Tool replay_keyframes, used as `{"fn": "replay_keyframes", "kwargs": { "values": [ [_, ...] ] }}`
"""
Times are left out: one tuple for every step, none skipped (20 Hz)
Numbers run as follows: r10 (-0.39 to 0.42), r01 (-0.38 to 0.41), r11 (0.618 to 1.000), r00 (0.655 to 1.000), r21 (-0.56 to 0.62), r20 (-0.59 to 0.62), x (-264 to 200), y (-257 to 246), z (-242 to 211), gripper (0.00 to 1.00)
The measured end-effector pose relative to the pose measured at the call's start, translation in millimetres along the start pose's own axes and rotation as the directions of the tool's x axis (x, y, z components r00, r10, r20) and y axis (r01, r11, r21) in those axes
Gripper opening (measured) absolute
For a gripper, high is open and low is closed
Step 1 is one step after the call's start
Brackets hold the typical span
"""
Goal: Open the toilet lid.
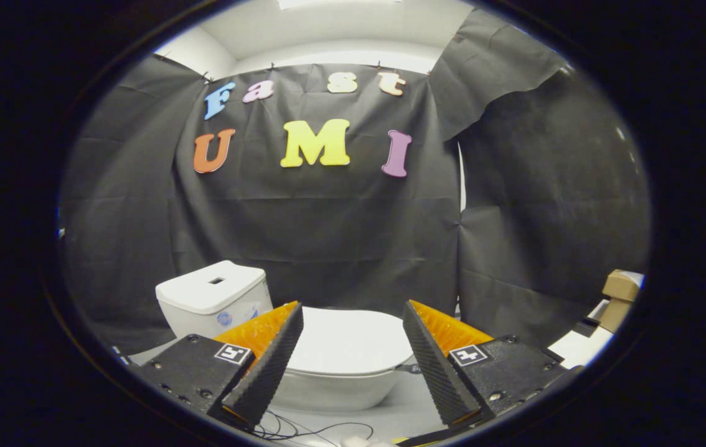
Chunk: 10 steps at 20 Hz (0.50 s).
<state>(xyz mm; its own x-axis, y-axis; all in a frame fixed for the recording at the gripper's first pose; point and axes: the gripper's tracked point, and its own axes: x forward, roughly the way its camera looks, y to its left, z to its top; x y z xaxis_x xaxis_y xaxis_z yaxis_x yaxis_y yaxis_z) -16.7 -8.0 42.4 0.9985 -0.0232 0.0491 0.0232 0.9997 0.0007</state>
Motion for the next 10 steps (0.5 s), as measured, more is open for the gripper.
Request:
{"fn": "replay_keyframes", "kwargs": {
  "values": [
    [0.000, 0.000, 1.000, 1.000, 0.000, 0.001, 0.4, -0.6, -0.1, 1.00],
    [-0.003, 0.003, 1.000, 1.000, -0.001, 0.005, -0.2, -0.8, 1.7, 1.00],
    [-0.003, 0.003, 1.000, 1.000, -0.003, 0.006, -0.4, -1.2, 2.3, 1.00],
    [-0.005, 0.005, 1.000, 1.000, -0.006, 0.010, -0.8, -0.9, 3.7, 1.00],
    [-0.007, 0.007, 1.000, 1.000, -0.007, 0.013, -1.3, -1.0, 5.5, 1.00],
    [-0.006, 0.007, 1.000, 1.000, -0.007, 0.018, -1.8, -1.0, 7.3, 1.00],
    [-0.004, 0.004, 1.000, 1.000, -0.007, 0.019, -1.1, -0.2, 7.8, 1.00],
    [-0.004, 0.004, 1.000, 1.000, -0.010, 0.016, -0.4, -0.1, 6.9, 1.00],
    [-0.005, 0.005, 1.000, 1.000, -0.012, 0.012, -0.2, -0.6, 5.5, 1.00],
    [-0.005, 0.005, 1.000, 1.000, -0.014, 0.010, 0.0, -0.9, 5.3, 1.00]
  ]
}}
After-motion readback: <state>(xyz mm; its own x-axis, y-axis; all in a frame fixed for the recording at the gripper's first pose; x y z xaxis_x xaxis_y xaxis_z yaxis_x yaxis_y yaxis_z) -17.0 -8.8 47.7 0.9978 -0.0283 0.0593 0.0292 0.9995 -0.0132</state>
